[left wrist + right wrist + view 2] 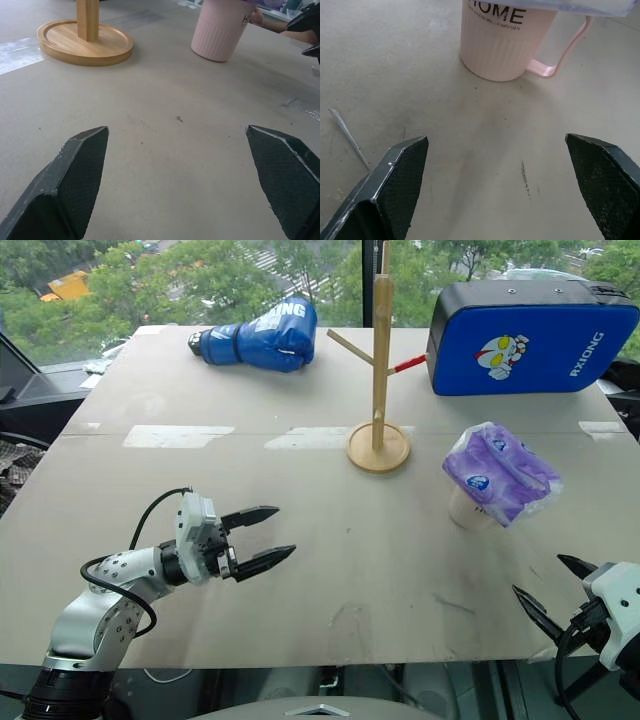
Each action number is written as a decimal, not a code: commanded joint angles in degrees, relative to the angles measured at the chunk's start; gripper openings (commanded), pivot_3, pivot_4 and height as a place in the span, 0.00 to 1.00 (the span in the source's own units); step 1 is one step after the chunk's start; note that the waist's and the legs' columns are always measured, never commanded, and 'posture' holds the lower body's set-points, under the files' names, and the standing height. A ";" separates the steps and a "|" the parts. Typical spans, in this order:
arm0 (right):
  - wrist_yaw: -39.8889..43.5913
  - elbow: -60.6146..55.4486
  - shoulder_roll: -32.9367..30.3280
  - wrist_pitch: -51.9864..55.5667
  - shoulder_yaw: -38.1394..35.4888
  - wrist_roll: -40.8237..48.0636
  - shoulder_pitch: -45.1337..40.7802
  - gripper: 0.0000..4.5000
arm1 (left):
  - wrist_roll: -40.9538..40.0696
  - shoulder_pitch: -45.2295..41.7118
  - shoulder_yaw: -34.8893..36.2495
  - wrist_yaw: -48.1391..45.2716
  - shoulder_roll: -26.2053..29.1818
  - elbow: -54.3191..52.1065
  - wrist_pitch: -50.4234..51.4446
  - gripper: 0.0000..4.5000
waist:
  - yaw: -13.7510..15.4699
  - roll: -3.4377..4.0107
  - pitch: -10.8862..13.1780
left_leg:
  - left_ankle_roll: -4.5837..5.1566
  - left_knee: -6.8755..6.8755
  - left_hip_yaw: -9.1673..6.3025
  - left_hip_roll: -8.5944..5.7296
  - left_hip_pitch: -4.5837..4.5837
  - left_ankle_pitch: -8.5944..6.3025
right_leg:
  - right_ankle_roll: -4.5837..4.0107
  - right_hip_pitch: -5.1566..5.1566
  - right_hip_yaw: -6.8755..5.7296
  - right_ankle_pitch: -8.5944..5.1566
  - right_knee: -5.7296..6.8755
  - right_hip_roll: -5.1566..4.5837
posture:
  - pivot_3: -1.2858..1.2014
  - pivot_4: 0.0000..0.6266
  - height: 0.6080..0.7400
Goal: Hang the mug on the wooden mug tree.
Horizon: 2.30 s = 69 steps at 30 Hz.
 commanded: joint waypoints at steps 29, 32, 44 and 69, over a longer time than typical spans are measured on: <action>-6.89 -3.22 -31.94 27.01 7.97 8.65 -31.74 0.87 | -9.33 -5.66 -0.82 -1.25 -0.54 -10.97 2.77 1.00 | 0.04 -0.25 -0.04 | 0.03 0.03 0.03 -0.10 -0.10 0.01 | 0.18 0.00 -0.01 0.11 -0.05 0.02 | 0.52 0.24 0.93; -5.07 -2.84 -31.75 26.96 8.03 8.55 -33.09 0.63 | -9.41 -4.73 -0.94 0.00 -0.74 -11.92 2.66 1.00 | -0.01 -0.24 -0.03 | 0.03 0.03 0.02 -0.07 -0.07 0.02 | 0.19 0.00 -0.02 0.10 -0.02 0.05 | 0.52 0.24 0.93; -7.31 1.08 -26.64 30.73 -3.90 7.88 -36.68 0.02 | -10.27 -6.91 -1.88 -0.18 -1.20 -10.75 2.60 1.00 | 0.11 -0.23 -0.01 | 0.03 0.04 0.04 -0.08 -0.08 0.02 | 0.21 0.02 -0.01 0.12 -0.03 0.15 | 0.52 0.24 0.93; 4.68 16.87 -22.44 21.61 -3.51 1.24 -30.62 1.00 | -9.88 -10.41 -3.06 -0.74 -2.61 -8.76 2.84 1.00 | 0.46 0.18 0.06 | 0.01 0.02 0.17 -0.04 -0.01 0.03 | 0.25 0.05 0.04 0.12 0.01 0.41 | 0.52 0.24 0.93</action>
